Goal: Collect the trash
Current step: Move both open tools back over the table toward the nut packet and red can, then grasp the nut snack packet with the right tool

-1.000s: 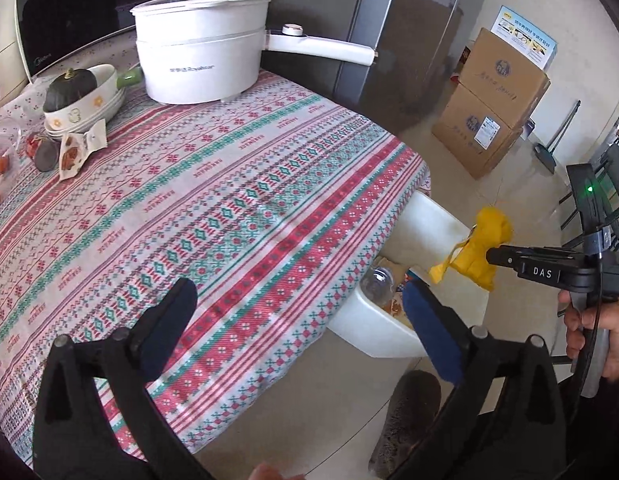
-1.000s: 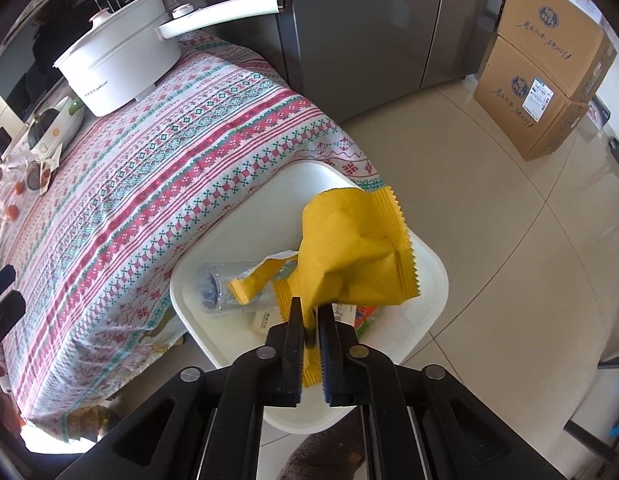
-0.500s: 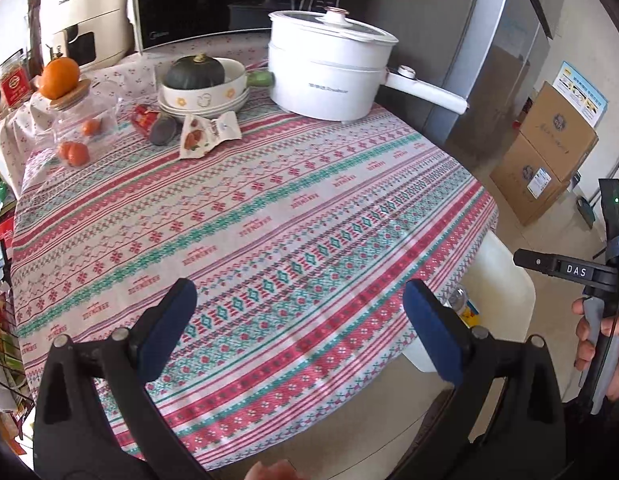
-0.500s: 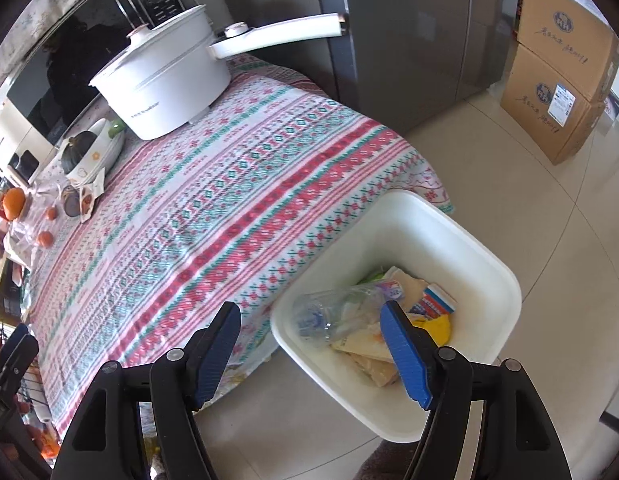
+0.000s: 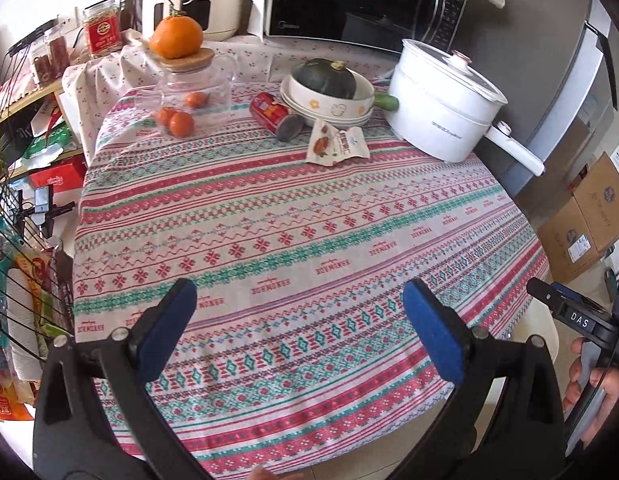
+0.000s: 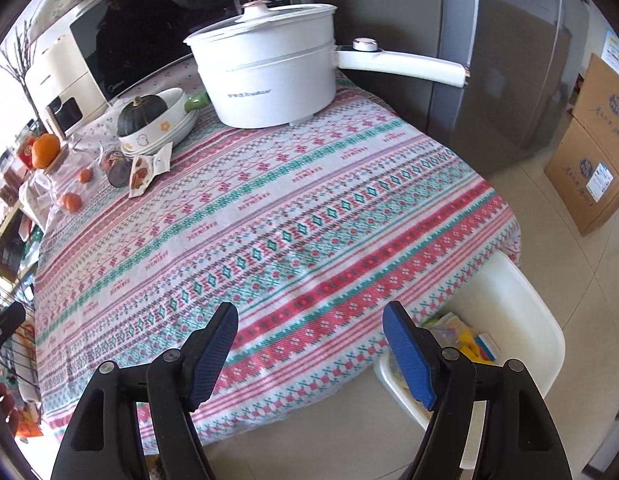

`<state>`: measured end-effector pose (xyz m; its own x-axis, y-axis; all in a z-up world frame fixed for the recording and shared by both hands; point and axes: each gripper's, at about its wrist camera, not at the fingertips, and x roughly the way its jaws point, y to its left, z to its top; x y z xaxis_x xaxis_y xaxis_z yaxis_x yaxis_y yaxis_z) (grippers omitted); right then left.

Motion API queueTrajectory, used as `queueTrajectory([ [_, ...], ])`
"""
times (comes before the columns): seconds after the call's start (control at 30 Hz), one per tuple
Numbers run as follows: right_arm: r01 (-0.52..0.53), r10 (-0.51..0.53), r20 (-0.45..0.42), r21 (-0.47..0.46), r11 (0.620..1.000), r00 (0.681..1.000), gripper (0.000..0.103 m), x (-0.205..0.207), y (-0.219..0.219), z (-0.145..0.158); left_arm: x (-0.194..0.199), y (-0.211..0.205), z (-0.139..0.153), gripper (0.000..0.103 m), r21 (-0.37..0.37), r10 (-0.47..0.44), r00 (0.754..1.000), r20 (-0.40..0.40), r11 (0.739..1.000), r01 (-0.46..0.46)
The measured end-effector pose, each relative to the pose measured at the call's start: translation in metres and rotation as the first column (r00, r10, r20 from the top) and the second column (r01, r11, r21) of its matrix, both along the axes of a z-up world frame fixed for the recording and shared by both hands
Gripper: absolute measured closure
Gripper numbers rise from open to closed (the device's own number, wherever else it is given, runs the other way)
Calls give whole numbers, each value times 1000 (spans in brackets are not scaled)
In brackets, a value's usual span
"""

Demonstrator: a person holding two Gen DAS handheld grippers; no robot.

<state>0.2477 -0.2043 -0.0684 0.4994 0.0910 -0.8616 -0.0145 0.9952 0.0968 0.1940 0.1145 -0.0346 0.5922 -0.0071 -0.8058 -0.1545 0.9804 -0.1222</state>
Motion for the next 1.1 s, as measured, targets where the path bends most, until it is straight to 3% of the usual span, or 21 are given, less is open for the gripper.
queueTrajectory([
  [0.27, -112, 107, 85, 59, 992, 991, 25, 59, 86, -2, 5, 60, 10, 1, -40, 182, 983, 2, 983, -182],
  [0.53, -163, 151, 116, 106, 981, 982, 25, 123, 150, -40, 7, 91, 16, 1, 8, 278, 960, 25, 961, -278],
  [0.83, -157, 139, 135, 135, 978, 981, 25, 181, 176, -81, 11, 109, 3, 1, 54, 312, 950, -8, 949, -311],
  [1.1, -196, 169, 169, 158, 968, 971, 29, 211, 192, -102, 14, 123, 4, 1, 76, 356, 934, 16, 931, -356],
])
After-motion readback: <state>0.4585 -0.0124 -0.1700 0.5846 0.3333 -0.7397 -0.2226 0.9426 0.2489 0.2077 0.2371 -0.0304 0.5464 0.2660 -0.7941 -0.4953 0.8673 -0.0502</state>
